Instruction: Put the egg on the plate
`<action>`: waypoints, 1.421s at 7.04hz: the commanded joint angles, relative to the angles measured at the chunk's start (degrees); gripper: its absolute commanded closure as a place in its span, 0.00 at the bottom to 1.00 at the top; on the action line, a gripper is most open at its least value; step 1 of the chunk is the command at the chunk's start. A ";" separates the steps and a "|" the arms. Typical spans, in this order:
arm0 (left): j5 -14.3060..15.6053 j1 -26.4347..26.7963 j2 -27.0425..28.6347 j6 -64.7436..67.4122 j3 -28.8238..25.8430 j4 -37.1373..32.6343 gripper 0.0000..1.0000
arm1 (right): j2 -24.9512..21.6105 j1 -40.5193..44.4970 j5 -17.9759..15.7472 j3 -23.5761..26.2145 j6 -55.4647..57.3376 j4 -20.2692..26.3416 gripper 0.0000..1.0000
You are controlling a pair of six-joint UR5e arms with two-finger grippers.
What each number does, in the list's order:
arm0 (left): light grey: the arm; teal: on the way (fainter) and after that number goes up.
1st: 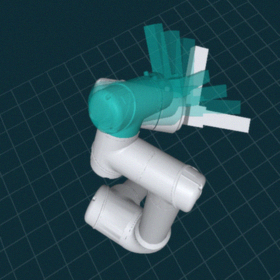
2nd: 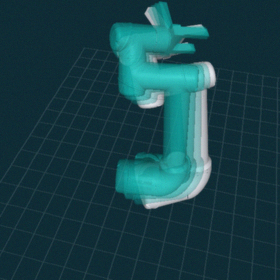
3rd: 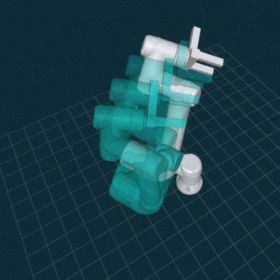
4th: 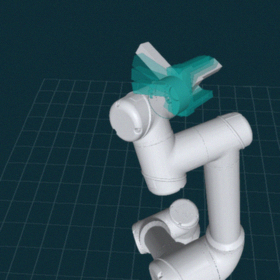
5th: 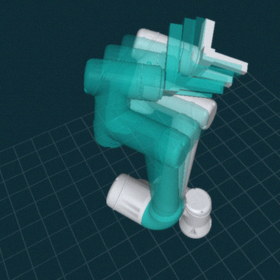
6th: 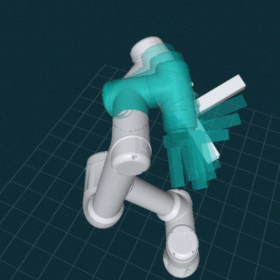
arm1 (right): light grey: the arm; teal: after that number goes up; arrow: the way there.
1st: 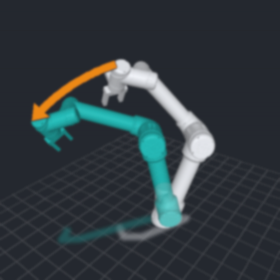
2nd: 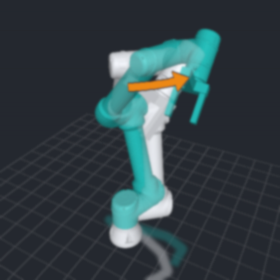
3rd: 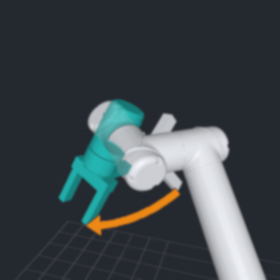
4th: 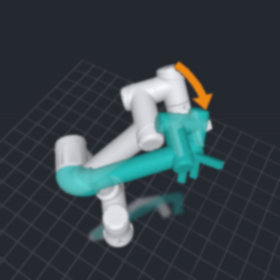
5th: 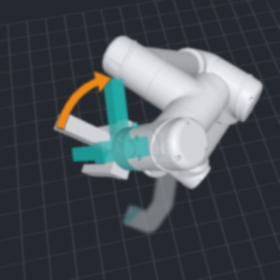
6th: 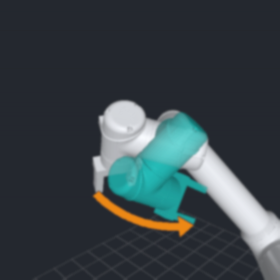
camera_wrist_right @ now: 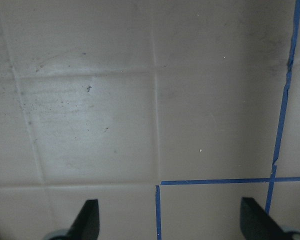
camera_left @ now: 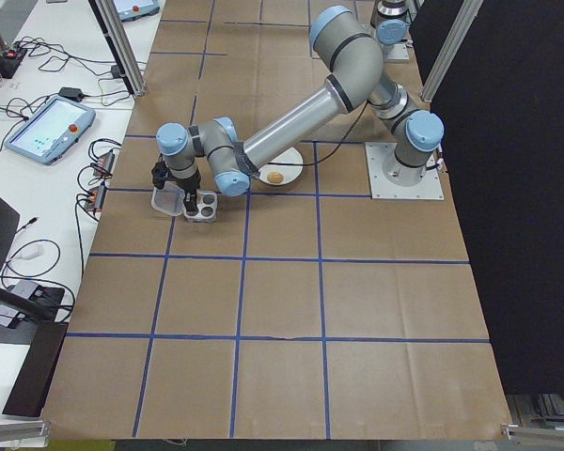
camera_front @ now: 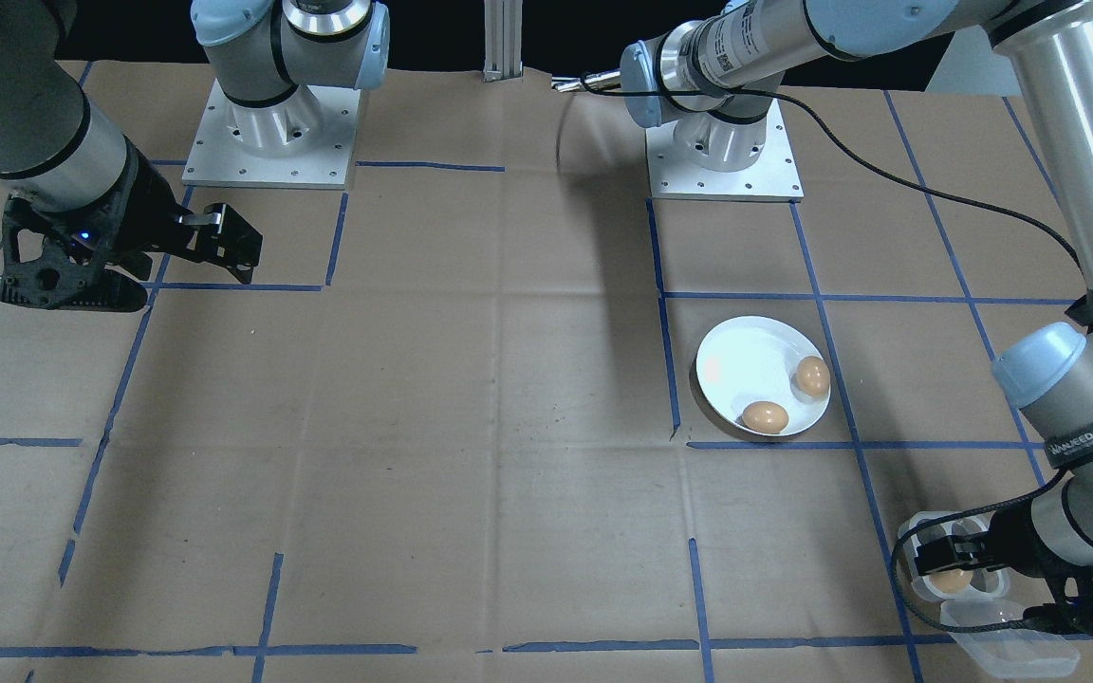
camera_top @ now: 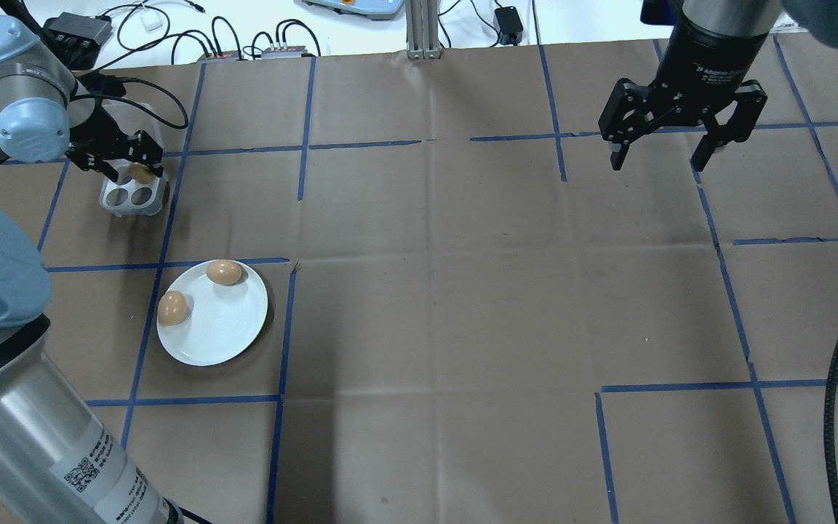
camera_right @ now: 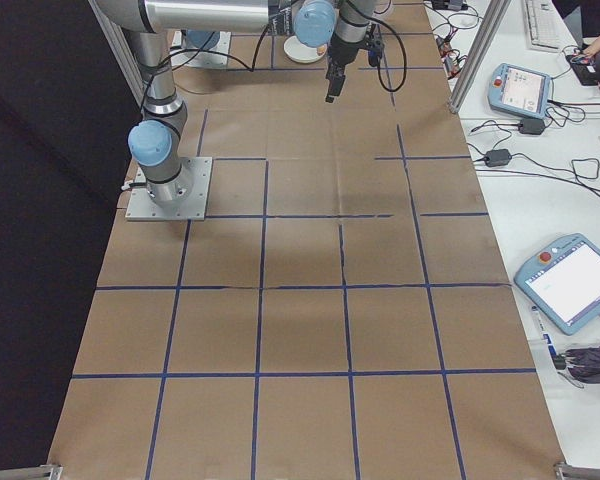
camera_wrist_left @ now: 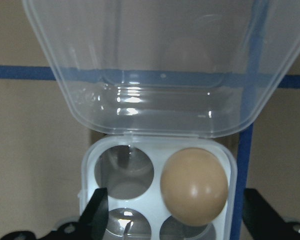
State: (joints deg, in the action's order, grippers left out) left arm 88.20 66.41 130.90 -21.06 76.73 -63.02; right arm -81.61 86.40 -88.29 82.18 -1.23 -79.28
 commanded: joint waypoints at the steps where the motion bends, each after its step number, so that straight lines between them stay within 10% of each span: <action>1: -0.04 0.21 0.06 0.49 0.00 -0.08 0.28 | 0.05 0.00 0.05 0.00 0.00 0.00 0.00; 5: -1.10 0.29 -0.82 0.93 0.00 -0.08 0.88 | 0.05 0.00 0.05 0.00 0.00 0.00 0.00; 10: -4.26 0.12 -1.88 0.84 0.09 -0.08 0.94 | 0.05 0.00 0.05 0.00 0.00 0.00 0.00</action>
State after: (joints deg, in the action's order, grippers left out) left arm 84.50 66.51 129.09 -20.18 76.99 -63.11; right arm -81.59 86.40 -88.28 82.18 -1.23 -79.28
